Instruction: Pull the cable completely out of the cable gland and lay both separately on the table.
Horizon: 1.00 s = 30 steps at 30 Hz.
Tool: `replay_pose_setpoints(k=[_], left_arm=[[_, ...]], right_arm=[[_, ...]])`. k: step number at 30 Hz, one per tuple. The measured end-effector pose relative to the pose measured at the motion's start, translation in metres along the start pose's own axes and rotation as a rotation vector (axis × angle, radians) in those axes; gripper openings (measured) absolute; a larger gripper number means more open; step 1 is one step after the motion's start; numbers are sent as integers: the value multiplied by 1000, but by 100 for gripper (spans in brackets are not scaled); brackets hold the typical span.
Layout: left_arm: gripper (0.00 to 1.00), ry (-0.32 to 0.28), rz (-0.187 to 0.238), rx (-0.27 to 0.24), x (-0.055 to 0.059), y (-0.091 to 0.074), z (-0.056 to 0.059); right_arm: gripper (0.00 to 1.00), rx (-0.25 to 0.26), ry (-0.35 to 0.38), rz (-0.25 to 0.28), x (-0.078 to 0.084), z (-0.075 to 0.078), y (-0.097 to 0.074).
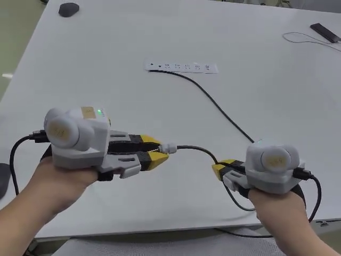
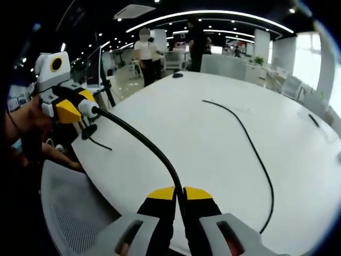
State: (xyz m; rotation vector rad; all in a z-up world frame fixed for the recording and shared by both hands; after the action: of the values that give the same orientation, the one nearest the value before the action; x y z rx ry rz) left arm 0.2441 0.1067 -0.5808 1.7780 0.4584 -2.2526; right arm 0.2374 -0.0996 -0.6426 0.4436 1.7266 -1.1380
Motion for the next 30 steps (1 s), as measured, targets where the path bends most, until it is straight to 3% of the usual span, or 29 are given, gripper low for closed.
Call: replay_pose_setpoints(k=[10,13,15,18,23,30], left_arm=[[14,-1,3,-6,-3,1,-1],[14,2,6,-12,-4,1,-1],[15,4,4,-15,-3,0,-1],[15,3,2,-14,-1,-1,2],[14,-4,-8,-10,2,-1,3],[15,-9,-13,-6,2,0,4]], right_arm=[[1,-12,-73,12,-6,0,-8],[6,-28,-101,25,-13,-4,-11],[9,-65,-54,49,-20,-11,-12],[13,-91,-198,74,-40,-19,-18],[17,-167,-329,72,-58,-40,-14],[15,-247,-484,63,-72,-67,-4]])
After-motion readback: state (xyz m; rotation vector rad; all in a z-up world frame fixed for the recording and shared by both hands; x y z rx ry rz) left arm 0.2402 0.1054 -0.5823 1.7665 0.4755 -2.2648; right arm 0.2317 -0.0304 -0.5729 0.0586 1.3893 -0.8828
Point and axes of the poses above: the centre of the closed fingertips' face, and the gripper's own axes: y roughly forward along the fingers, z roughly to its right, x roughly out of its underside, the point moved 7 cm from there along -y, roughly backward along the fingers, and after that the axes turned 14 degrees about z, right-handed, at the moved point
